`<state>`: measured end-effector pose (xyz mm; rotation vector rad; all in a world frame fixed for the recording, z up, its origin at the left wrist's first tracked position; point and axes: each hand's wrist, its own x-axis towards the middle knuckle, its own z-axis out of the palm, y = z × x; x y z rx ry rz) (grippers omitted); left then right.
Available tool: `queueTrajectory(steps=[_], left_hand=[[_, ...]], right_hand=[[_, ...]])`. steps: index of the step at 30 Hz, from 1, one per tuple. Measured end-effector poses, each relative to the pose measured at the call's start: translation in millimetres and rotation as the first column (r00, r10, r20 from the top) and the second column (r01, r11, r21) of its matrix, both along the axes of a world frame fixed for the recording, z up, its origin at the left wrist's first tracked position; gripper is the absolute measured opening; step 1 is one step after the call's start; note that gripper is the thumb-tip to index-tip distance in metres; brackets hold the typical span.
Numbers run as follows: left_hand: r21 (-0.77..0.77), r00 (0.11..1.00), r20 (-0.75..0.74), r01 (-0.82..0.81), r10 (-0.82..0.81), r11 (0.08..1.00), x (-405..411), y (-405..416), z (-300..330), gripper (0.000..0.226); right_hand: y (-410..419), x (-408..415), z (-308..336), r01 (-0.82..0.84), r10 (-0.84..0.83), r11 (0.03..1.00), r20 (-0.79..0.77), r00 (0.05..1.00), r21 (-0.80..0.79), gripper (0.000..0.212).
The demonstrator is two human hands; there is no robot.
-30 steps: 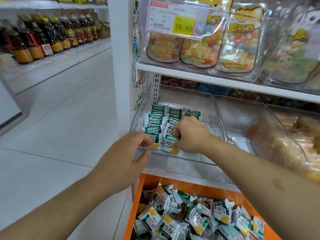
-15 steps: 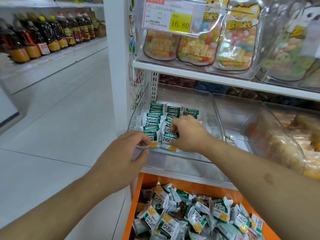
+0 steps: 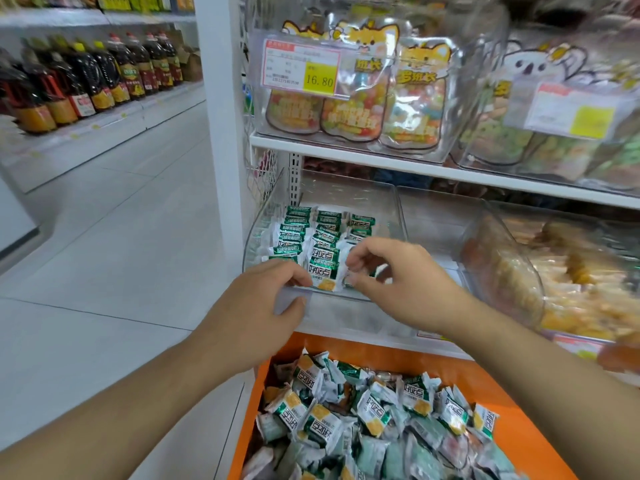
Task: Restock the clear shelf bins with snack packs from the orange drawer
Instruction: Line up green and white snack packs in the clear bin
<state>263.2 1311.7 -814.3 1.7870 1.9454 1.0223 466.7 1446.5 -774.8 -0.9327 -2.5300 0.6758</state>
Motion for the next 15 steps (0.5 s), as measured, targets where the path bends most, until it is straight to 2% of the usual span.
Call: queueTrajectory(steps=[4,8,10,12,15], left_hand=[[-0.086,0.995,0.031,0.100,-0.098,0.991,34.3,-14.1,-9.1,0.019],[-0.242,0.985,0.026,0.171,-0.170,0.955,60.5,-23.5,-38.8,0.017],[-0.331,0.982,-0.007,0.174,-0.187,0.928,68.3,-25.8,-63.2,0.019],[-0.423,0.980,-0.049,0.154,-0.192,0.893,74.0,-26.6,-91.9,0.025],[-0.517,0.978,-0.092,0.112,-0.185,0.848,79.6,-22.5,-134.7,0.039]], right_hand=[[-36.1,53.7,-12.8,0.005,-0.007,0.988,-0.008,1.000,-0.155,0.013],[-57.3,96.0,-62.0,0.098,-0.085,0.952,0.056,0.995,-0.289,0.014],[-62.1,115.6,-96.1,0.146,-0.107,0.936,0.136,0.985,-0.321,0.014],[-63.9,131.9,-130.1,0.215,-0.120,0.918,0.282,0.952,-0.334,0.013],[-61.4,148.8,-170.8,0.298,-0.129,0.887,0.430,0.893,-0.354,0.022]])
